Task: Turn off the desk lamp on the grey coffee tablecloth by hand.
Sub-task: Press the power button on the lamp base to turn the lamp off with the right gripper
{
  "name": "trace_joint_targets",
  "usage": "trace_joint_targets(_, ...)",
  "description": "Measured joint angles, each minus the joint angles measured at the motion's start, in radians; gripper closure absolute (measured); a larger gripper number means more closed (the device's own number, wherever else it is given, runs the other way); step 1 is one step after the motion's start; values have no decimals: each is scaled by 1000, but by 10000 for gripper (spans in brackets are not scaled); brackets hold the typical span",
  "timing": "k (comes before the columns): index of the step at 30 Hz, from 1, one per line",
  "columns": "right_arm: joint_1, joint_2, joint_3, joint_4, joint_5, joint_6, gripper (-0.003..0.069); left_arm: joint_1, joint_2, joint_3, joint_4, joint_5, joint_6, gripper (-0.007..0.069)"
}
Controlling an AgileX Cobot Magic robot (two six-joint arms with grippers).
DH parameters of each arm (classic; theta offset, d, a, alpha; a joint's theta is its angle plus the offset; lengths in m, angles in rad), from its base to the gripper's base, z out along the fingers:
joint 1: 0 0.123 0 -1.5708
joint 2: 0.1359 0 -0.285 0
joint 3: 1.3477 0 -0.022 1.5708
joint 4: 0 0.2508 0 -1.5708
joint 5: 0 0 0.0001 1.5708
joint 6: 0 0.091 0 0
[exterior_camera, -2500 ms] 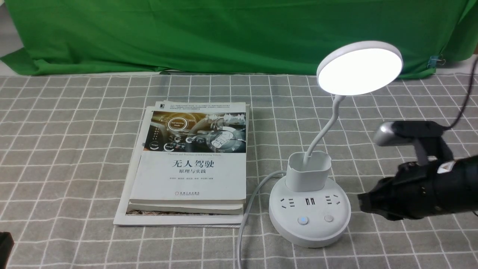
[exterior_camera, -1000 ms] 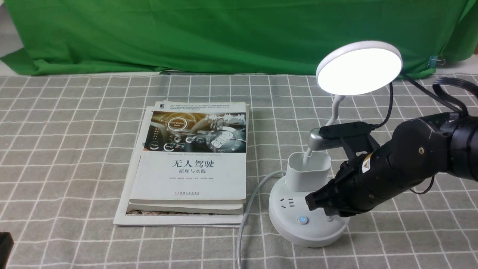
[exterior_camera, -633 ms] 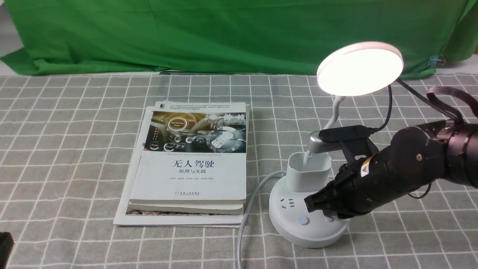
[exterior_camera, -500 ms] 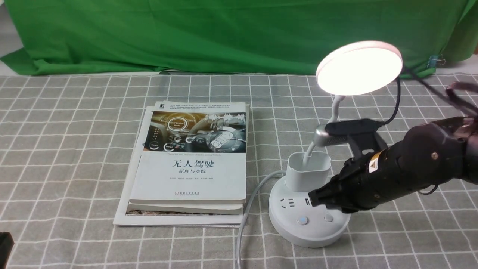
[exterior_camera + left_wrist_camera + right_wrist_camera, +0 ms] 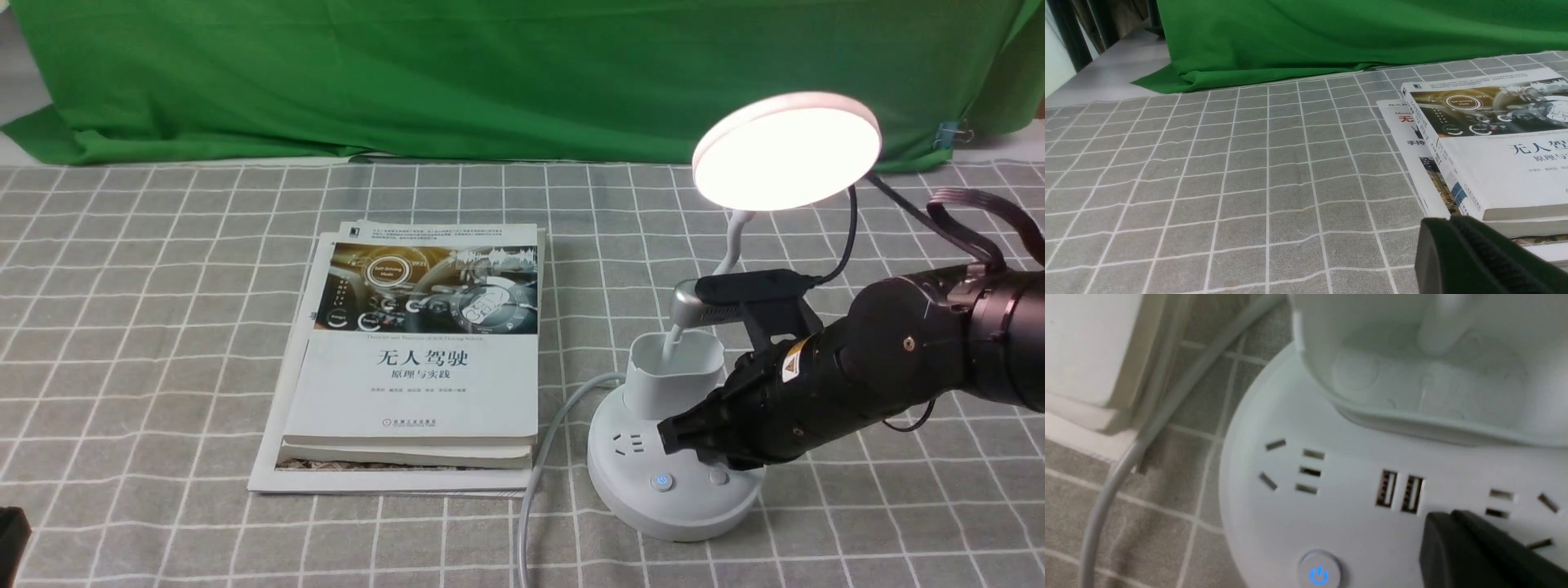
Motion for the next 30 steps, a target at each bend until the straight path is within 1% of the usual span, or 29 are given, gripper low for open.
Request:
trace_joint_targets(10,0,-86,1,-5,31,8,634,0,0,0,0,0,0,624)
trace_joint_targets(18,0,-12,6,-3,34,11,635,0,0,0,0,0,0,624)
trace_joint_targets(21,0,11,-4,7,23,-10,635,0,0,0,0,0,0,624)
trace_joint_targets(30,0,-26,-2,7,31,-11,635,0,0,0,0,0,0,624)
